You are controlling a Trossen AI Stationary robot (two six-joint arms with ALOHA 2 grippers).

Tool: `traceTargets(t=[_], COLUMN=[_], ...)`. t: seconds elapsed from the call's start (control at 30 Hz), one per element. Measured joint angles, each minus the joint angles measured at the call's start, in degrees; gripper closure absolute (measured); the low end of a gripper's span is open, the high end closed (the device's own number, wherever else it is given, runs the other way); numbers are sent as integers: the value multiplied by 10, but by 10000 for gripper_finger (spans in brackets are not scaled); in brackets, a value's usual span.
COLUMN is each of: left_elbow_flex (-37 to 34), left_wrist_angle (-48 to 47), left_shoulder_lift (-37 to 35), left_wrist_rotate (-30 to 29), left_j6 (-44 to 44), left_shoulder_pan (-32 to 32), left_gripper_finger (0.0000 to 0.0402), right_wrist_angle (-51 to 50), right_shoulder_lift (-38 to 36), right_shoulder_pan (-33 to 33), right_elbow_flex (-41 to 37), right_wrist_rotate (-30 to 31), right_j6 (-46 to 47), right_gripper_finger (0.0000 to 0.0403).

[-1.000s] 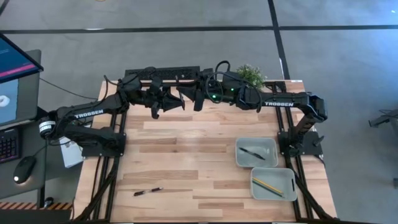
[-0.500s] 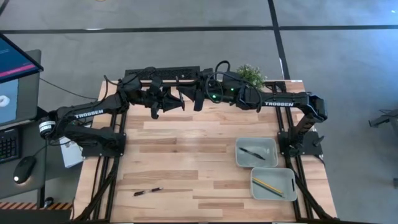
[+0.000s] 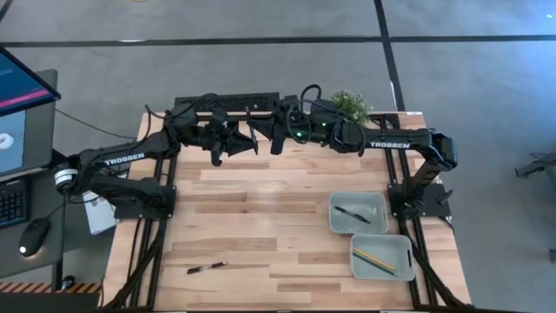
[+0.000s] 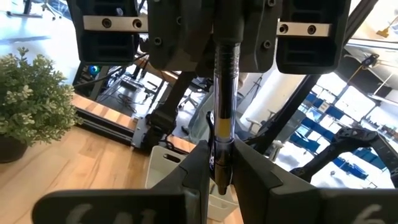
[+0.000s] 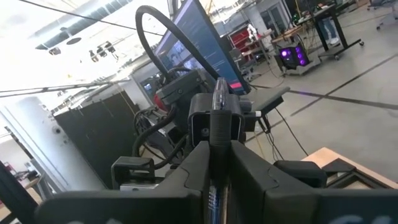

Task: Sort pens & pencils
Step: Put the top black pen into the top gray bin

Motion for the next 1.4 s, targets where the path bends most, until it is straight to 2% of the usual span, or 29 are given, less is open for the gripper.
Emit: traceTargets(t=[0.1,0.4,0.63,0.9,1.13,1.23,1.4], left_elbow_flex=[0,0,0,0,0,0,0], left_wrist_angle=[0,0,0,7,-1,-30,-155], left_shoulder_lift=[0,0,0,0,0,-10,-50], left_wrist_rotate=[0,-1,-26,-5,-6,-2,1], left_j6=[0,4,1,63,75,77,125], left_shoulder_pan=[0,0,0,0,0,6,29], left_gripper_finger=[360,357,334,309,280,274,272], right_wrist_angle=[0,-1,-1,-6,-23,-34,-61], right_shoulder_lift=[0,0,0,0,0,0,0], right_shoulder_pan=[0,0,0,0,-8,-11,-12], right_elbow_flex=[0,0,0,0,0,0,0], right_wrist_rotate=[0,0,2,2,3,2,5], right_j6=[0,0,-6,-16,-25,-26,-33], right_gripper_finger=[343,341,343,344,344,345,346])
